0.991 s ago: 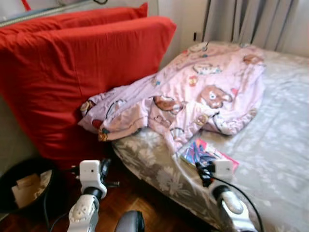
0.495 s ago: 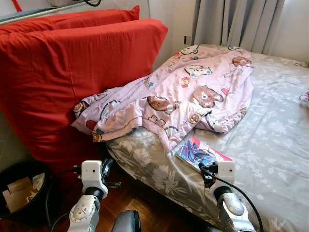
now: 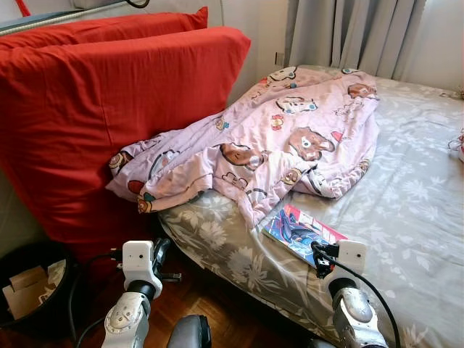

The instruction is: Clean up the room

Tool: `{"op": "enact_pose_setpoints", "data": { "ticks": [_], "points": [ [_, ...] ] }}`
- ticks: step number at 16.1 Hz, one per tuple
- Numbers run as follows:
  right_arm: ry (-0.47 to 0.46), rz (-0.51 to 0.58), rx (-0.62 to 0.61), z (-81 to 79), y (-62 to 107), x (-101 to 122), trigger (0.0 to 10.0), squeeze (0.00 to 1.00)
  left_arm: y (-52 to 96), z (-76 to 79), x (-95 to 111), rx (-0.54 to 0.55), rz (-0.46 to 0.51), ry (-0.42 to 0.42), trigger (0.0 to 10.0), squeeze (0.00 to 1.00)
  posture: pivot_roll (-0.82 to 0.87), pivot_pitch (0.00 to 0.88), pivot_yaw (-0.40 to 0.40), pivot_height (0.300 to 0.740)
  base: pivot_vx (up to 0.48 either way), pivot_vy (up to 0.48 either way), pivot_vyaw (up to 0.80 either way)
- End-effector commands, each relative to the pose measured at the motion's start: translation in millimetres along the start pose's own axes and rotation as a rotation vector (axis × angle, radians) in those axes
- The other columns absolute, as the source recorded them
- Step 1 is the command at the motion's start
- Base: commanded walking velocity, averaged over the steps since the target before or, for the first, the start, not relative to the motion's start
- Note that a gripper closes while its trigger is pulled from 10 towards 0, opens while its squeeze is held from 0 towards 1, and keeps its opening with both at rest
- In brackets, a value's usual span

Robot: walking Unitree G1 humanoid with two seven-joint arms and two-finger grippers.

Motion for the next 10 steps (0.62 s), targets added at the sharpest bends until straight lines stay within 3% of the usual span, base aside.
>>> {"op": "enact_pose_setpoints", "data": {
  "ticks": [1, 5, 10],
  "points": [
    [-0.008, 0.017, -0.003, -2.5, -3.5, 6.6, 10.0, 0.0, -2.7, -1.3, 4.8, 0.007, 0.012, 0.009, 10.0, 0.0, 0.05, 0.0, 0.032, 0.609, 0.0, 0.0, 0.0],
    [-0.01, 0.059, -0.068, 10.7, -5.1, 17.9, 10.0, 0.0, -3.1, -1.7, 5.1, 0.009, 0.012, 0.01, 10.0, 0.0, 0.05, 0.0, 0.035, 0.609, 0.0, 0.0, 0.0],
    [-0.004, 0.027, 0.022, -6.9, -5.4, 11.3, 10.0, 0.0, -2.9, -1.8, 5.2, 0.014, 0.013, 0.009, 10.0, 0.0, 0.05, 0.0, 0.033, 0.609, 0.0, 0.0, 0.0]
  ]
}}
Point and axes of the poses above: a point about 5 cm out from each wrist's last joint towards the gripper, its own y axis pointing back from the gripper into the wrist, its own x axis along the axis of the wrist's last joint, z = x × y, the point moved 6 cm from there along -y, pointing out of the wrist towards the gripper, and after that the axes turned 5 degrees about -y, right-handed, at the moved point
